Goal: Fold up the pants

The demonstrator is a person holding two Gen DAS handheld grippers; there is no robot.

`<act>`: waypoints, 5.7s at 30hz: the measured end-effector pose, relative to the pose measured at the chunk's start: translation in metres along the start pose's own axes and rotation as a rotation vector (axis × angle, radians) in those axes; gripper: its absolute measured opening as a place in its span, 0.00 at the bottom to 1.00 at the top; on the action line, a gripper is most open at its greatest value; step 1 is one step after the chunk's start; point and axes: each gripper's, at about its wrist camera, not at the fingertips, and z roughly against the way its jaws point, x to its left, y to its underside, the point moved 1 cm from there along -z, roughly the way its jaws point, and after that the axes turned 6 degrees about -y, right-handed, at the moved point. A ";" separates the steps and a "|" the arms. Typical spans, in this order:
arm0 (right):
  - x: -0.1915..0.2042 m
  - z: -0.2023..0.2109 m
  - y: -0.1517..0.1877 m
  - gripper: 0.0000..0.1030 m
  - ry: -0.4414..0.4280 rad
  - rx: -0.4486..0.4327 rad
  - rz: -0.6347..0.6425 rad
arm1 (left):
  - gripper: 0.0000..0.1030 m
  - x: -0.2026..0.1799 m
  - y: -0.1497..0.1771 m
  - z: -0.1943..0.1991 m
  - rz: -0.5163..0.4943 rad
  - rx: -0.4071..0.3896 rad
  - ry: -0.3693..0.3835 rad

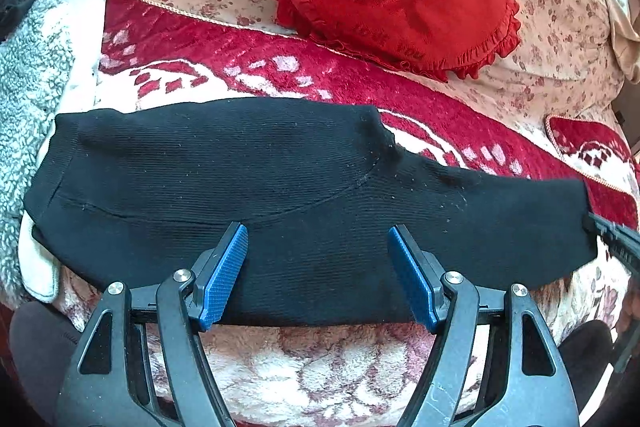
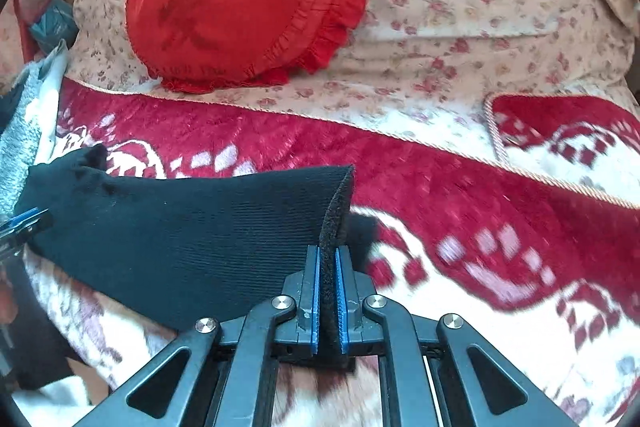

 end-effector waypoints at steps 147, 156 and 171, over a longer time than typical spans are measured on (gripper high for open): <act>0.137 -0.048 -0.006 0.19 -0.448 -0.015 -0.046 | 0.15 -0.024 -0.013 -0.013 0.080 0.167 0.280; 0.178 -0.066 -0.011 0.20 -0.452 -0.009 0.057 | 0.15 0.003 -0.011 -0.029 0.115 0.166 0.207; 0.191 -0.036 0.017 0.19 -0.356 0.009 0.190 | 0.19 0.014 -0.010 0.010 0.090 0.052 0.127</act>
